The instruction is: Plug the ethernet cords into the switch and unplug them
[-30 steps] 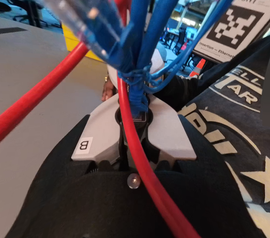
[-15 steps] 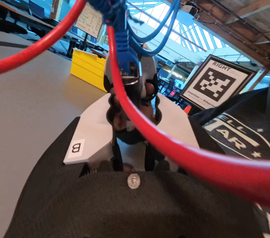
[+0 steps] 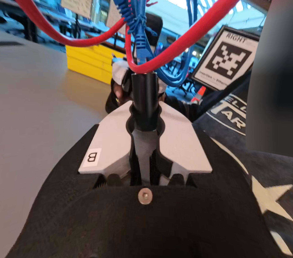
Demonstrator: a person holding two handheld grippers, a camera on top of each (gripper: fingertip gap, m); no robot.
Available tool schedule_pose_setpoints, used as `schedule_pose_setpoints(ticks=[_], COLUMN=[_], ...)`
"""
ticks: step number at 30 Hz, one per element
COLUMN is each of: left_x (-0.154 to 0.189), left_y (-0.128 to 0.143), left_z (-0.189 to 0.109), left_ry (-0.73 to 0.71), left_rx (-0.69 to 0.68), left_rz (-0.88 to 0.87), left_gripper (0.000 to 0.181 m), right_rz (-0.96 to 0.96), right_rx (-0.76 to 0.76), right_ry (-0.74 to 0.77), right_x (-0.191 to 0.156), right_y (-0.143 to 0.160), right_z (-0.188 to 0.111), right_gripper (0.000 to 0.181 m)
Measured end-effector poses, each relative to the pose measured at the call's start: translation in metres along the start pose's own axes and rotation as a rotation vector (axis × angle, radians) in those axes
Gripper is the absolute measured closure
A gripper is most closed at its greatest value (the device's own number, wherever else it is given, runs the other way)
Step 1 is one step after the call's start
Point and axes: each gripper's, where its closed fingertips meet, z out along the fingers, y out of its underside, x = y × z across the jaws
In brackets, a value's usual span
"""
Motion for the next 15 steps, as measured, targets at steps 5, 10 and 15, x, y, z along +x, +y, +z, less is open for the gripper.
schedule_pose_setpoints(ticks=[5, 10, 15], left_x=[0.001, -0.006, -0.013], left_y=[0.021, -0.031, -0.03], left_z=[0.005, 0.0, 0.018], left_ry=[-0.027, -0.046, -0.132], left_rx=[-0.154, 0.271, 0.34], left_rz=[0.055, -0.025, 0.011], left_gripper=[0.157, 0.143, 0.127], right_rz=[0.041, 0.161, 0.417], right_rx=[-0.056, 0.305, 0.472], right_ry=[-0.038, 0.083, 0.094], right_x=[-0.008, 0.014, 0.023], right_y=[0.008, -0.03, -0.034], right_z=[0.005, -0.004, -0.001], right_gripper=[0.157, 0.157, 0.106])
